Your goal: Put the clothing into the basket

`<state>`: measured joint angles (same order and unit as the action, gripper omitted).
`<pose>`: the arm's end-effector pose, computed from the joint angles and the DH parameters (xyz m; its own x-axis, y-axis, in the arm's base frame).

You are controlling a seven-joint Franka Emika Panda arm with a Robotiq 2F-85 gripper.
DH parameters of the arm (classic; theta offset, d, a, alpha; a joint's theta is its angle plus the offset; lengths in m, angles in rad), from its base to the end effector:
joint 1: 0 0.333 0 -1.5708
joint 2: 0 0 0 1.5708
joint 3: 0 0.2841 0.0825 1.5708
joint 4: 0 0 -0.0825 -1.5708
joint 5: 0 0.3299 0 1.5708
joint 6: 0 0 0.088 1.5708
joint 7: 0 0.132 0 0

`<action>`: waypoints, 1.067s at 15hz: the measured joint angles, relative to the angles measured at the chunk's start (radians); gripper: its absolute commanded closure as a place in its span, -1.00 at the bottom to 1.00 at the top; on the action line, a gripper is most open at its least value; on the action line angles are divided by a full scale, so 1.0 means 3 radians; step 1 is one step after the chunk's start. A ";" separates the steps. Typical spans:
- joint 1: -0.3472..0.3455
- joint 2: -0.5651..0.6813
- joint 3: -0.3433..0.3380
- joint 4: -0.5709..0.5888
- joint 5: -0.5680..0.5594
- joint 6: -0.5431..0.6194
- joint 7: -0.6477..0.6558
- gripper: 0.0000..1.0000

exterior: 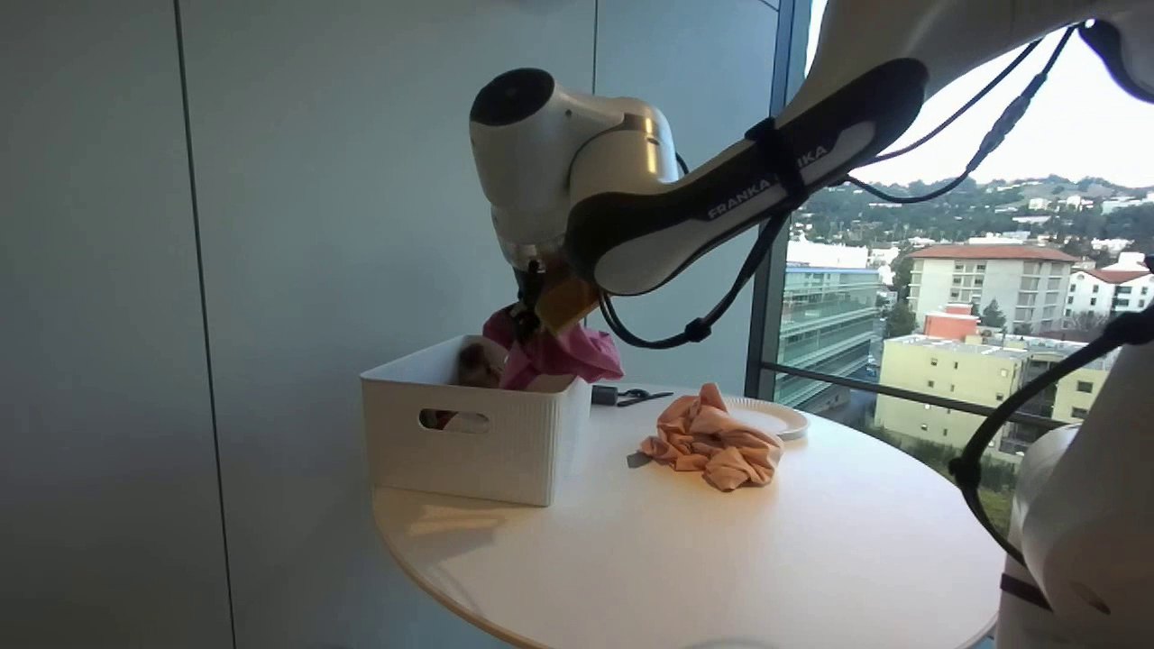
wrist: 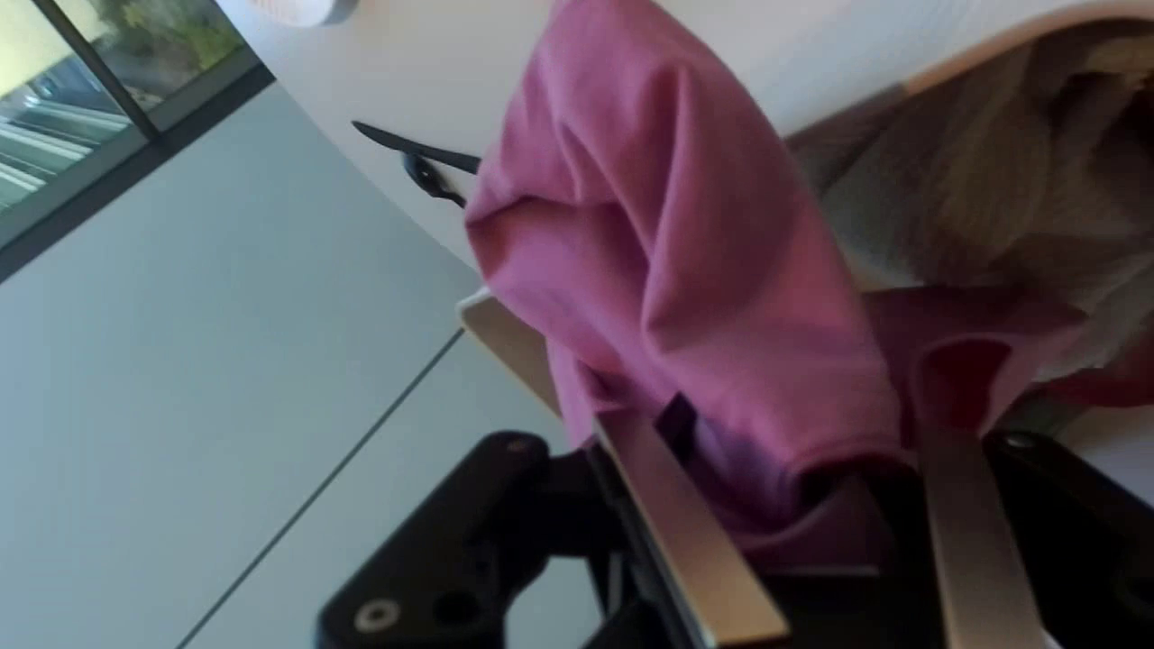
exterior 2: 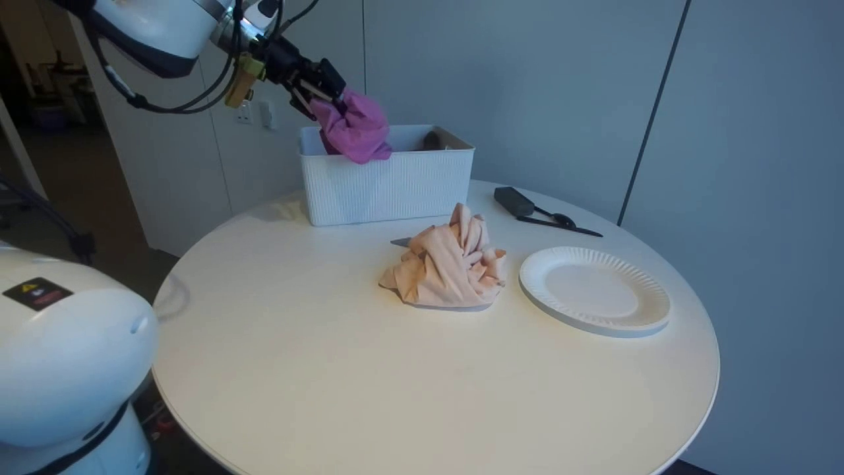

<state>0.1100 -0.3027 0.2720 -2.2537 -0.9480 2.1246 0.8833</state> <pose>0.4365 0.1255 0.4927 0.8060 0.1683 0.5675 -0.2299 -0.7944 0.5622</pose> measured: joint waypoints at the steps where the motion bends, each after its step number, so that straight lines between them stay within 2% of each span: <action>1: 0.0019 0.0101 -0.0029 0.0021 0.0005 0.0168 -0.0077 0.86; 3: 0.0053 0.0266 -0.0094 0.0054 0.0116 0.0460 -0.0311 0.87; 5: 0.0060 0.0370 -0.0101 0.0101 0.0123 0.0476 -0.0526 0.88; 9: 0.0082 0.0380 0.0028 0.0228 -0.0228 -0.0278 -0.0549 0.88; 12: 0.0176 0.0373 0.0115 0.0309 -0.0239 -0.1010 -0.0531 0.88; 15: 0.0258 0.0382 0.0121 0.0325 -0.0069 -0.1360 -0.0536 0.86; 16: 0.0267 0.0387 0.0116 0.0325 0.0000 -0.1381 -0.0539 0.35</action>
<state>0.1901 -0.1867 0.3069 -2.1561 -0.9480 1.7104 0.7217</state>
